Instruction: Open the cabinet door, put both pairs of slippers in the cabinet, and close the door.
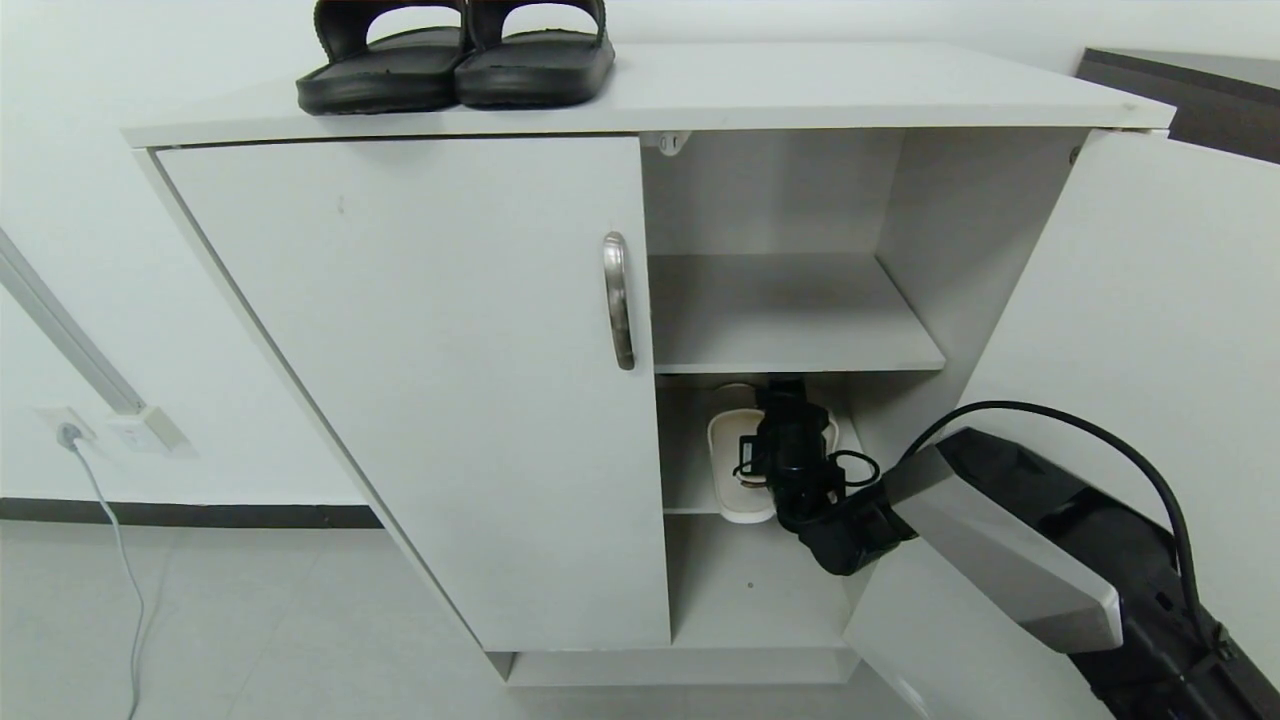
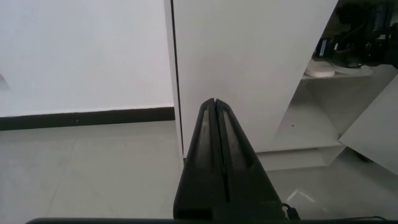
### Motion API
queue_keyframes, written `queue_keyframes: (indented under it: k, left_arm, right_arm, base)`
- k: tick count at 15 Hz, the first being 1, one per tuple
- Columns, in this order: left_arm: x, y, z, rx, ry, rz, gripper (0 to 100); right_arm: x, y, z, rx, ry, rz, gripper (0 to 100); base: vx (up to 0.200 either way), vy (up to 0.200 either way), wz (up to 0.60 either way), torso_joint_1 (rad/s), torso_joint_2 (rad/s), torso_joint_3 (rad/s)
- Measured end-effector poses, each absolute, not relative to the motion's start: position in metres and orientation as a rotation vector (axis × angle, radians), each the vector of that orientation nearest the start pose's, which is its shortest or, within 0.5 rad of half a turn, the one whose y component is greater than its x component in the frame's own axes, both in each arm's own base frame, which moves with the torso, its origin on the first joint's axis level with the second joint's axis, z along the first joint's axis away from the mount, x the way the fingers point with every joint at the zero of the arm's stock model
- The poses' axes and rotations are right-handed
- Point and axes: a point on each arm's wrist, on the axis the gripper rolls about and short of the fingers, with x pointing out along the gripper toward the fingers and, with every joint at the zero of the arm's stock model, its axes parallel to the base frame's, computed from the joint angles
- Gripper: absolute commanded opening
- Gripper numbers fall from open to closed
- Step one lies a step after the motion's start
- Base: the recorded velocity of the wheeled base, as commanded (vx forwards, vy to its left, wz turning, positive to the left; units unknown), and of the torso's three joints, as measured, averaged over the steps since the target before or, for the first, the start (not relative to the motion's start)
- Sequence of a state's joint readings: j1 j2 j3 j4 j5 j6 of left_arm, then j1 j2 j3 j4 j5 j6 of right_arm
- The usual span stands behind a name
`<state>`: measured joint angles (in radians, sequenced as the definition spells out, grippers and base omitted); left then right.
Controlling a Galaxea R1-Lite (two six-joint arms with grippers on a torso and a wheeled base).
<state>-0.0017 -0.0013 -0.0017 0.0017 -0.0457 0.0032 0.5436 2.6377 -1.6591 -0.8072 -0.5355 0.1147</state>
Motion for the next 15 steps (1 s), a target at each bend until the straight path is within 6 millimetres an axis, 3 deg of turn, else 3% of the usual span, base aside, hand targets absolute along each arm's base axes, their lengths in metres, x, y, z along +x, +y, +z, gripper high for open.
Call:
queue_keyframes:
  k: [1, 8, 12, 15]
  left_arm:
    - [-0.023, -0.001, 0.076, 0.003, -0.001, -0.047, 0]
    - [-0.023, -0.001, 0.076, 0.003, -0.001, -0.047, 0]
    - [-0.023, -0.001, 0.076, 0.002, -0.001, -0.048, 0]
    - [-0.023, -0.001, 0.076, 0.002, -0.001, -0.048, 0]
  right_arm:
    - [0.453, 0.259, 0.023, 0.025, 0.15, -0.003, 100]
    - [0.445, 0.255, 0.013, 0.01, 0.177, -0.004, 100]
    - [0.423, 0.25, 0.021, 0.014, 0.167, 0.011, 100]
    - [0.395, 0.247, 0.029, 0.013, 0.165, 0.037, 100]
  base:
    - [0.0, 0.0, 0.0, 0.0, 0.0, 0.0]
    - [0.0, 0.0, 0.0, 0.0, 0.0, 0.0]
    - [0.0, 0.0, 0.0, 0.0, 0.0, 0.0]
    - [0.0, 0.0, 0.0, 0.0, 0.0, 0.0]
